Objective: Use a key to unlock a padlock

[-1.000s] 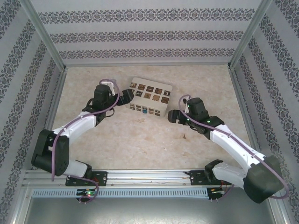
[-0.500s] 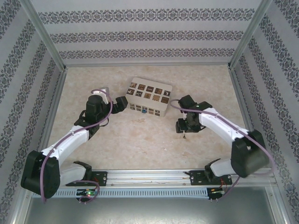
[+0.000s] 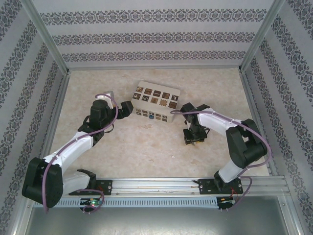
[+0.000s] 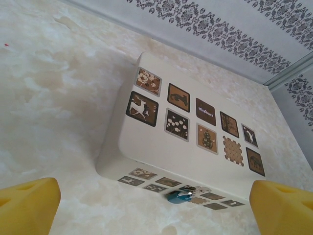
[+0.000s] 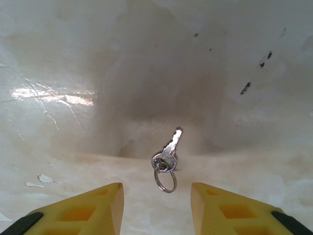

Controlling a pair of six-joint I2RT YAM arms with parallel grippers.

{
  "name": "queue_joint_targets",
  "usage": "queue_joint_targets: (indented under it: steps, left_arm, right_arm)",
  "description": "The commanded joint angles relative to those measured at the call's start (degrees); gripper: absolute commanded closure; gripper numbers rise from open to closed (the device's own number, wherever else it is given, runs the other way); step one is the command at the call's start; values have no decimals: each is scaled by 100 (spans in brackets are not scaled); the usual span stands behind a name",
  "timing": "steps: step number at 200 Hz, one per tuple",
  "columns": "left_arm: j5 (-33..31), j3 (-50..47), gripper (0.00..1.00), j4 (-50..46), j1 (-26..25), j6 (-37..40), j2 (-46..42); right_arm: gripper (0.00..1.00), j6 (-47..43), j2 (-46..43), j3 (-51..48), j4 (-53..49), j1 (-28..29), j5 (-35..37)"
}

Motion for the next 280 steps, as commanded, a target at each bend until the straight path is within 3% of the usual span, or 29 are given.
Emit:
queue_joint_targets:
  steps: [1, 184, 248, 280]
  left_arm:
    - [-88, 54, 1, 18, 72, 118, 62]
    - [-53, 88, 1, 8, 72, 136, 178]
    - [-71, 68, 1, -19, 79, 153, 162]
    - [-83, 62, 1, -27, 83, 162, 143]
  right_arm:
    - [61, -51, 107, 89, -172, -16, 6]
    - [78, -20, 397, -184, 176, -332, -336]
    - [86, 0, 486, -216, 232, -398, -397]
    - [96, 20, 390, -278, 302, -407, -400]
